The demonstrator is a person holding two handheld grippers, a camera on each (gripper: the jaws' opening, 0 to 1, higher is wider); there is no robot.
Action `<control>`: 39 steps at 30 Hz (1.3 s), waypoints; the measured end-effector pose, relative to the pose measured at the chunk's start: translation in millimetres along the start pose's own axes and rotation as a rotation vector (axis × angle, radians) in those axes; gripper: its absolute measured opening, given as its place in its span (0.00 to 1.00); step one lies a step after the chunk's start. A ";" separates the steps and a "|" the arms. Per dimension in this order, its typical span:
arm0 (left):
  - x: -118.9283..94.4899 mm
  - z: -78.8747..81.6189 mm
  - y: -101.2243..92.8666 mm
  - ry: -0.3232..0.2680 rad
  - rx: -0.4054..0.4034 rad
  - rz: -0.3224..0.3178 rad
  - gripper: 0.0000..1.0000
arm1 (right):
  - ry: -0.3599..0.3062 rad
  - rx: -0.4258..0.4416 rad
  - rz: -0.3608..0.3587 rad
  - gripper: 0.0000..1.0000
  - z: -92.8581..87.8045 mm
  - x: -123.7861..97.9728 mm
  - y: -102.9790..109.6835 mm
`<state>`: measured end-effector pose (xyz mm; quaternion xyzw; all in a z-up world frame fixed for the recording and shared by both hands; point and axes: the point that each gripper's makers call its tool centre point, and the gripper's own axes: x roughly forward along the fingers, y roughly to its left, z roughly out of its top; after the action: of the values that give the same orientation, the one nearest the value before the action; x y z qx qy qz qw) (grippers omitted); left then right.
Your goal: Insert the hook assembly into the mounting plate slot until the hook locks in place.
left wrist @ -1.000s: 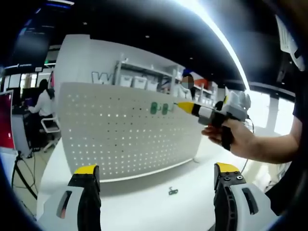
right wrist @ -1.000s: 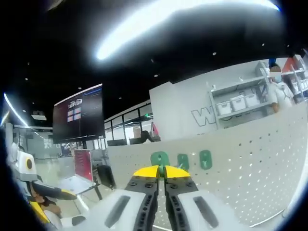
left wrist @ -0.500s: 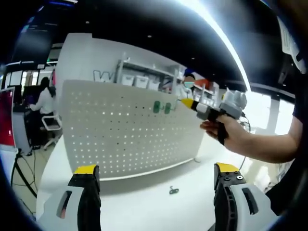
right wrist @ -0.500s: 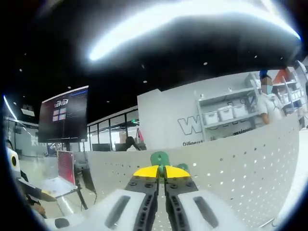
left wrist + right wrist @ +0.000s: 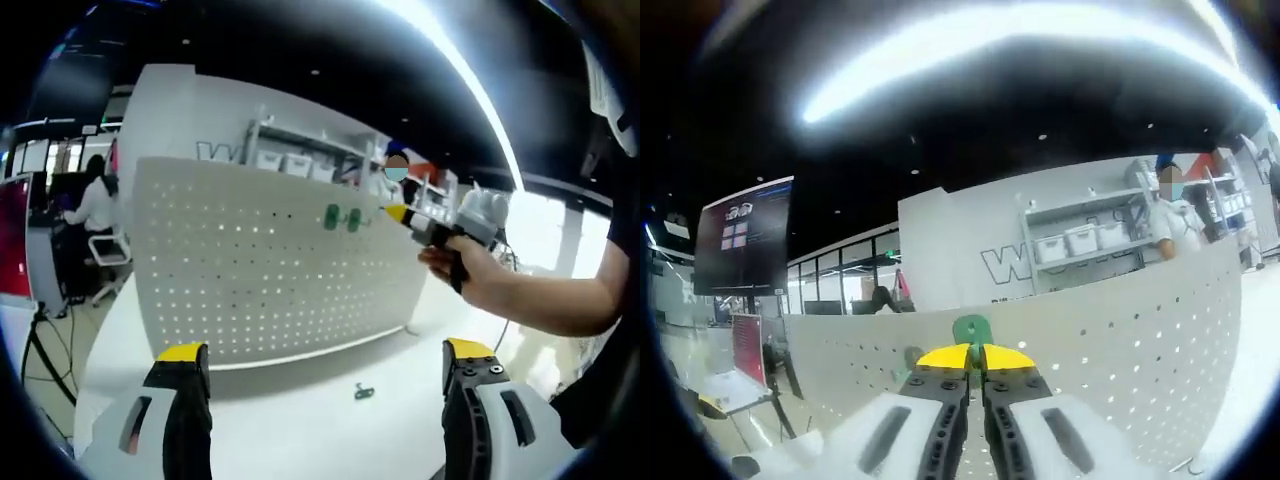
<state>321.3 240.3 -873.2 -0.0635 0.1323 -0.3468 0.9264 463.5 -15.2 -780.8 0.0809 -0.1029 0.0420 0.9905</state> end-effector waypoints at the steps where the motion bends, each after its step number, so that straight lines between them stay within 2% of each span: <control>1: 0.0 -0.6 0.5 0.001 -0.002 0.000 0.98 | 0.002 -0.002 -0.005 0.00 -1.5 1.9 -2.3; 7: 0.9 -4.3 1.6 0.010 -0.006 0.003 0.98 | 0.003 -0.011 -0.041 0.00 -7.4 8.4 -13.9; 17: 0.9 -5.7 6.6 0.011 -0.016 0.017 0.97 | 0.009 0.023 -0.087 0.00 -18.5 12.7 -28.8; 24: 4.8 -8.1 4.4 0.020 -0.016 0.010 0.97 | -0.007 0.024 -0.093 0.00 -16.6 16.5 -28.8; 39: 5.1 -7.1 11.3 0.024 -0.020 0.020 0.96 | -0.019 0.021 -0.132 0.00 -25.7 20.1 -34.0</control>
<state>330.0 245.2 -883.3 -0.0673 0.1475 -0.3370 0.9274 491.6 -42.9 -806.5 0.0985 -0.1061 -0.0230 0.9892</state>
